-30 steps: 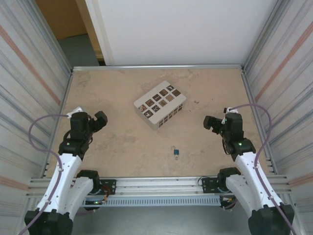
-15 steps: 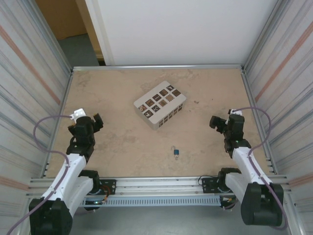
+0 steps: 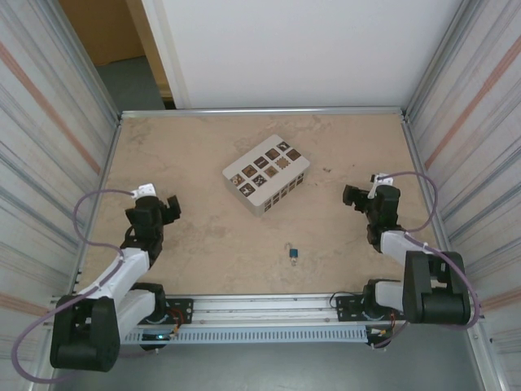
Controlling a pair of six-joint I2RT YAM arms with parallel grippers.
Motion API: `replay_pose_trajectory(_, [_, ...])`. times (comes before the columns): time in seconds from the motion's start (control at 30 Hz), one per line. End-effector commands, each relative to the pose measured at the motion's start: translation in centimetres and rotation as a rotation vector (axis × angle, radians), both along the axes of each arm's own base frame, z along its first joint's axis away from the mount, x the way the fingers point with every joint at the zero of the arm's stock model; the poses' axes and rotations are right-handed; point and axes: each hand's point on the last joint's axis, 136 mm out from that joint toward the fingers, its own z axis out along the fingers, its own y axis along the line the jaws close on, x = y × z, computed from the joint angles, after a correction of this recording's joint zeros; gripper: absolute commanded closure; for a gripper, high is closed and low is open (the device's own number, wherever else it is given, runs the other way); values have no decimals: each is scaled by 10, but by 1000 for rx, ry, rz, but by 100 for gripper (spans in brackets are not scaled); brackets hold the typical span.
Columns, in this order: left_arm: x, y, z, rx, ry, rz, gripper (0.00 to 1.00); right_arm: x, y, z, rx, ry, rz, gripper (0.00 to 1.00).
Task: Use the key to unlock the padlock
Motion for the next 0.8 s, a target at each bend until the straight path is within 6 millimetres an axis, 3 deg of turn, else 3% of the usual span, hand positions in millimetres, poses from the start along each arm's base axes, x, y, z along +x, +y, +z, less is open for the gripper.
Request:
replay_pose_trajectory(0.0, [11,-5,13,15,-71,-48,1,17,10,21,-56,-108,78,1])
replay_pose_trajectory(0.13, [18,-10,15,29,-93,-86,1,24,10,20,-83,-141,107,1])
replay_pose_trajectory(0.43, [32,-21,18,29,-133,-168,1,31,12,-4,-61,-123,139,1])
replay_pose_trajectory(0.77, [49,-25,22,21,-195,-212,1,42,0,-12,-30,-55,85,1])
